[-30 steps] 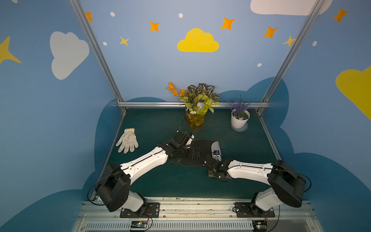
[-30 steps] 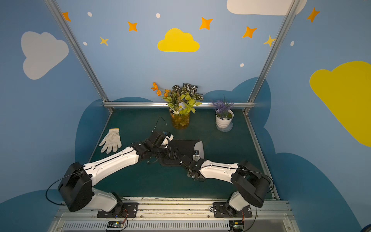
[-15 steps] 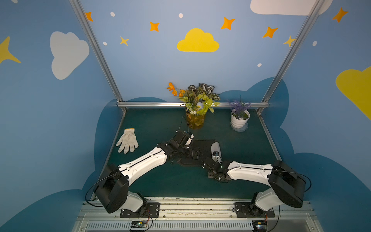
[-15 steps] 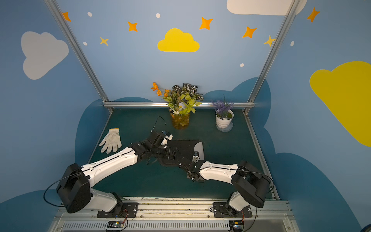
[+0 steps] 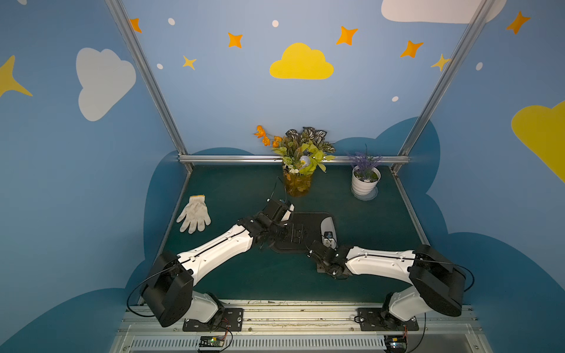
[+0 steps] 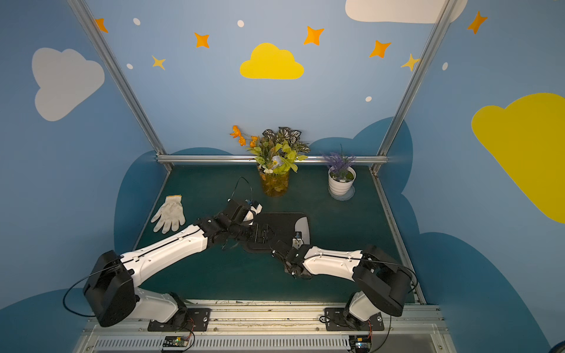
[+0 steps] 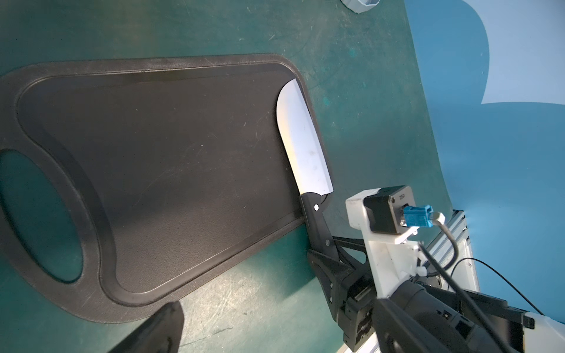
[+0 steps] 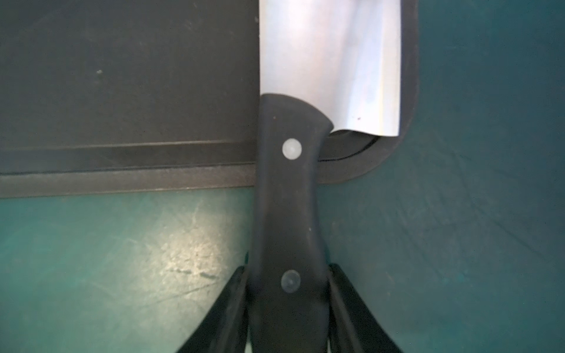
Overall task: Align the knife with the edge of the cutting board
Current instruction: Adjust the knife at the edge of the cutting board.
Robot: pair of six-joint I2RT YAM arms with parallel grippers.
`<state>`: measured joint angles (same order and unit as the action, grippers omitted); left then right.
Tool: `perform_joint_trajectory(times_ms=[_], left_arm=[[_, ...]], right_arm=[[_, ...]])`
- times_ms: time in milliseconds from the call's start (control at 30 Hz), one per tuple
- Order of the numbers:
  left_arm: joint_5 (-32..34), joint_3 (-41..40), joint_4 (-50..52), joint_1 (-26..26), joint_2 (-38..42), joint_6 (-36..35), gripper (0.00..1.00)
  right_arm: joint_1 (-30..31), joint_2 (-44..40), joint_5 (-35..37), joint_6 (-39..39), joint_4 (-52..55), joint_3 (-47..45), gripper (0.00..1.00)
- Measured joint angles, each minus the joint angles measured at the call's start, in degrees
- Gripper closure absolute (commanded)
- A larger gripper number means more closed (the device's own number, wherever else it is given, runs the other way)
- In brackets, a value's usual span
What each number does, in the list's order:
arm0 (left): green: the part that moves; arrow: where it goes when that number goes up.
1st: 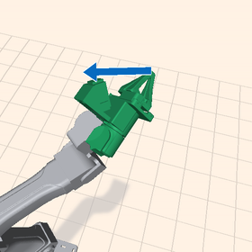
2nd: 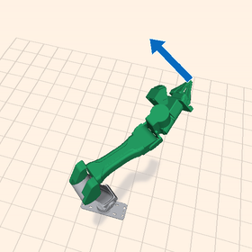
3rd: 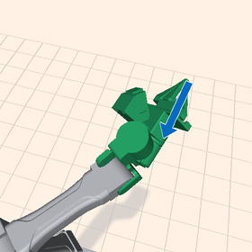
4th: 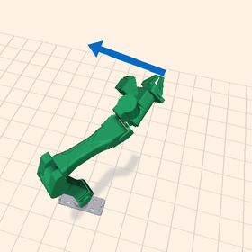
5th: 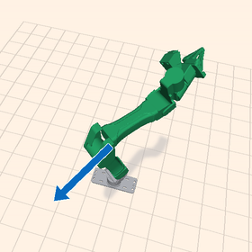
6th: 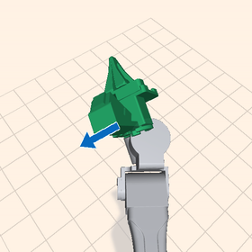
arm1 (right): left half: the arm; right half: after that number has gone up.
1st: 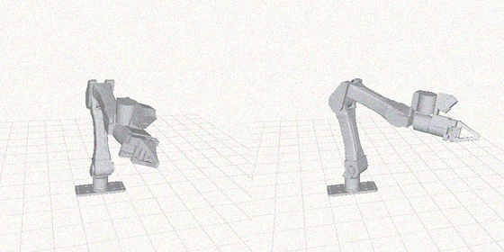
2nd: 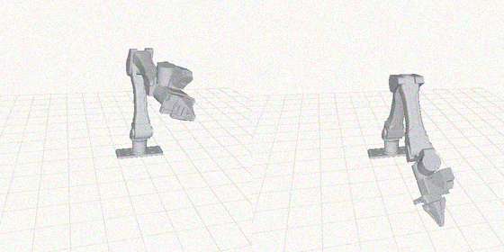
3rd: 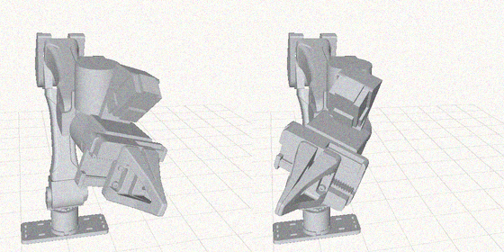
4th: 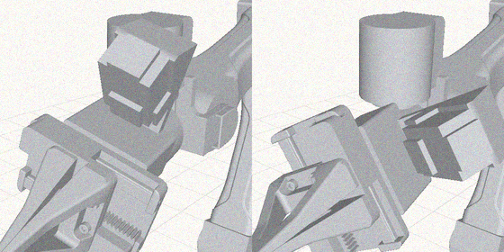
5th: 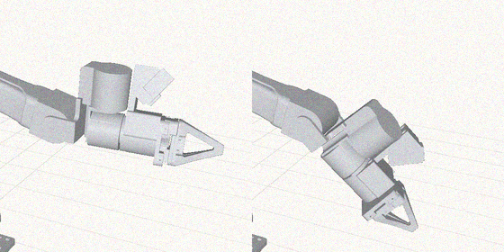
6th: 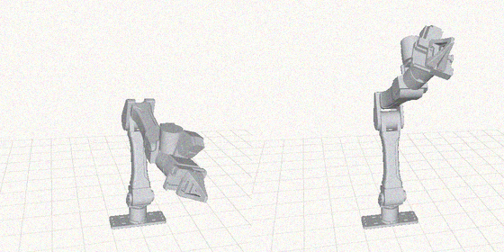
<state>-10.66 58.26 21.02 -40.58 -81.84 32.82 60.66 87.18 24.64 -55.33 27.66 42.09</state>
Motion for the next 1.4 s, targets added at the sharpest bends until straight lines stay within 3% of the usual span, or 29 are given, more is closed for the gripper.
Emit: perform_joint_trajectory(times_ms=[1400], left_arm=[[0.17,0.00,0.42,0.07,0.07,-0.31,0.00]], right_arm=[[-1.99,1.03,-0.07,1.57,0.50,1.14,0.58]])
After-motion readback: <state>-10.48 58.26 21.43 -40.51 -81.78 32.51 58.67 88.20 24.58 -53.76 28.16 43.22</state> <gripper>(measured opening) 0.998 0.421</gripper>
